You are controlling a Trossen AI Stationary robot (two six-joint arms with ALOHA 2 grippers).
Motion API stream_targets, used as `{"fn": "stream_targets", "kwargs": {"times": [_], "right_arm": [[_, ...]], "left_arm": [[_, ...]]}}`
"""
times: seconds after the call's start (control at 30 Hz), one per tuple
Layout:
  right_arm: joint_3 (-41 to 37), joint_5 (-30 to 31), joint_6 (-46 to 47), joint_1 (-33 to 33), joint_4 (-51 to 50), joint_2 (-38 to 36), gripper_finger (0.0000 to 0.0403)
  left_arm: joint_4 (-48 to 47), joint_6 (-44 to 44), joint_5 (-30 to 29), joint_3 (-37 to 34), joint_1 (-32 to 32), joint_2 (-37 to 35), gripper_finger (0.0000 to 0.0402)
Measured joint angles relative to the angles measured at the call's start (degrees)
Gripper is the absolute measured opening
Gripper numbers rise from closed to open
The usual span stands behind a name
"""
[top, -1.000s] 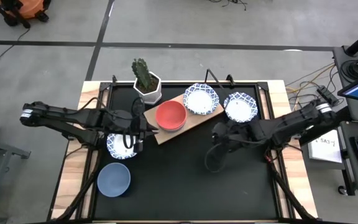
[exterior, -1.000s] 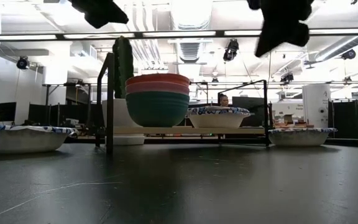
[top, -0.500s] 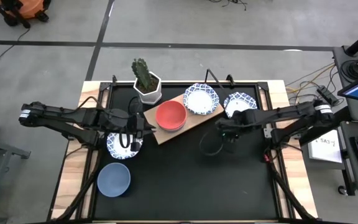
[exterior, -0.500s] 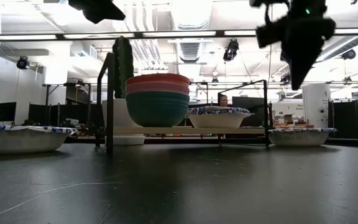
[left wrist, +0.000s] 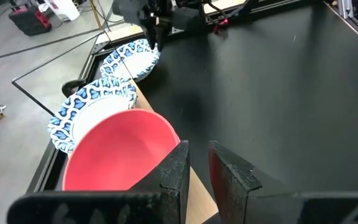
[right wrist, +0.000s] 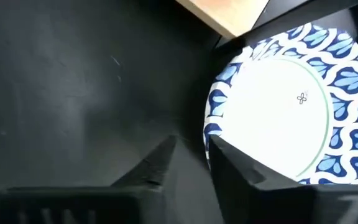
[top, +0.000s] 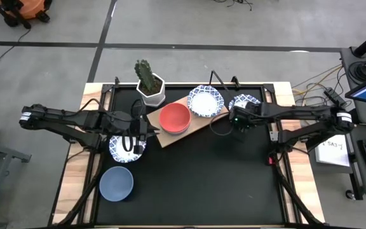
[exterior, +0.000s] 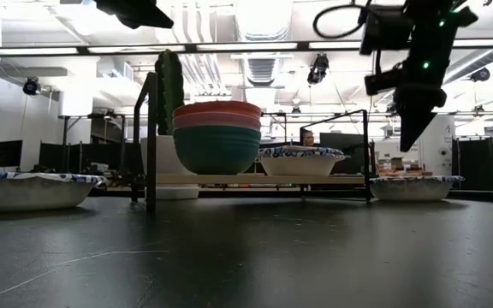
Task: Place and stack bowls onto a shelf
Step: Stack the white bowl on top of the white bowl on the shelf
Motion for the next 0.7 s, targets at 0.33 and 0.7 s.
{"fn": "stream_targets", "kwargs": {"times": [0.33, 0.7], "right_arm": [[-3.71, 2.98, -6.61, -1.86, 3.93, 1.83, 0.0149], [-4.25, 5.98, -0.03, -3.14, 6.07, 1.99, 0.0141]], "left_arm": [[-1.94, 0.25, -0.09, -0.02, 0.0, 0.02, 0.0042], [-2.39, 0.27, -0.09, -0.02, 0.0, 0.02, 0.0042]]}}
